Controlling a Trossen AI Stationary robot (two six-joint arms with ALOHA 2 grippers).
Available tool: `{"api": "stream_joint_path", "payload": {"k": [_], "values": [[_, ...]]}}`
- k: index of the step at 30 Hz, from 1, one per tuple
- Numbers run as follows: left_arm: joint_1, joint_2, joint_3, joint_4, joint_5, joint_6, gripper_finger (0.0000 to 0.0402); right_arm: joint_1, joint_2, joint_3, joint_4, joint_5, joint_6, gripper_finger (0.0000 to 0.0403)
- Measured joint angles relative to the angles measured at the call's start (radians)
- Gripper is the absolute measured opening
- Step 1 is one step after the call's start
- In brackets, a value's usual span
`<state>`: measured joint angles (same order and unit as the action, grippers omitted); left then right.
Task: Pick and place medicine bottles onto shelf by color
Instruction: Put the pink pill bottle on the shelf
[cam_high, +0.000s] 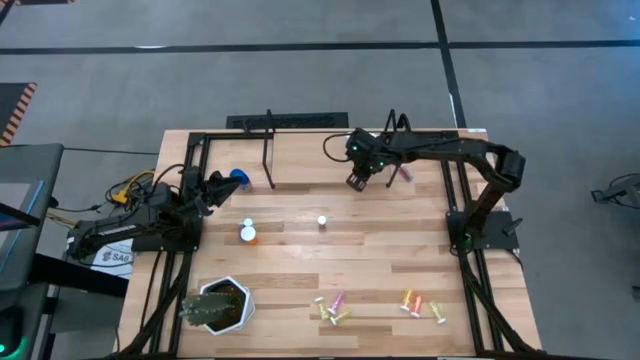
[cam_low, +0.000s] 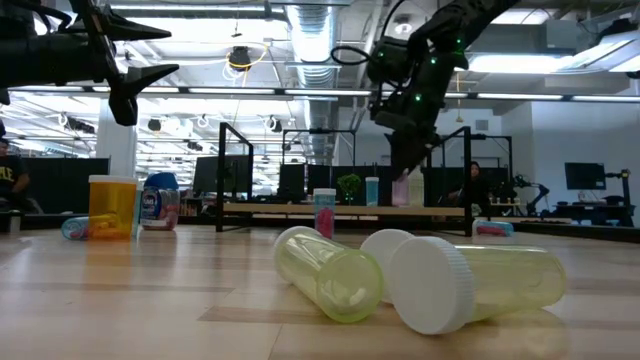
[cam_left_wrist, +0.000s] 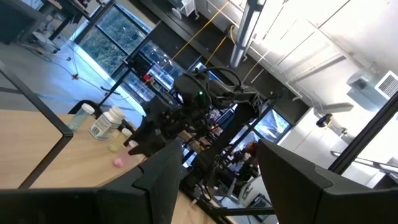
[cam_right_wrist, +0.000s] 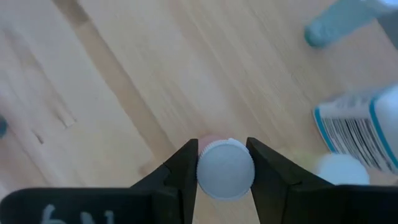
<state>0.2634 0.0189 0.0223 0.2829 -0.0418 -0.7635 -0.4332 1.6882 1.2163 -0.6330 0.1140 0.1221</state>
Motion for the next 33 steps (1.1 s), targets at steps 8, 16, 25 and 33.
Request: {"api": "stream_joint_path", "payload": {"k": [8,16,25,33], "values": [[0.0,0.0,0.0,0.0,0.0,0.0,0.0198,-0.005,0.0,0.0,0.073,0.004,-0.093,0.0138],[0.0,0.0,0.0,0.0,0.0,0.0,0.0198,-0.032,-0.001,0.0,0.089,0.019,-0.176,0.0138],[0.0,0.0,0.0,0.0,-0.009,0.0,0.0198,-0.071,0.0,0.0,0.088,0.02,-0.121,0.0138],[0.0,0.0,0.0,-0.001,-0.01,0.0,0.0198,-0.063,0.033,0.0,0.092,0.019,-0.143,0.0137]]}}
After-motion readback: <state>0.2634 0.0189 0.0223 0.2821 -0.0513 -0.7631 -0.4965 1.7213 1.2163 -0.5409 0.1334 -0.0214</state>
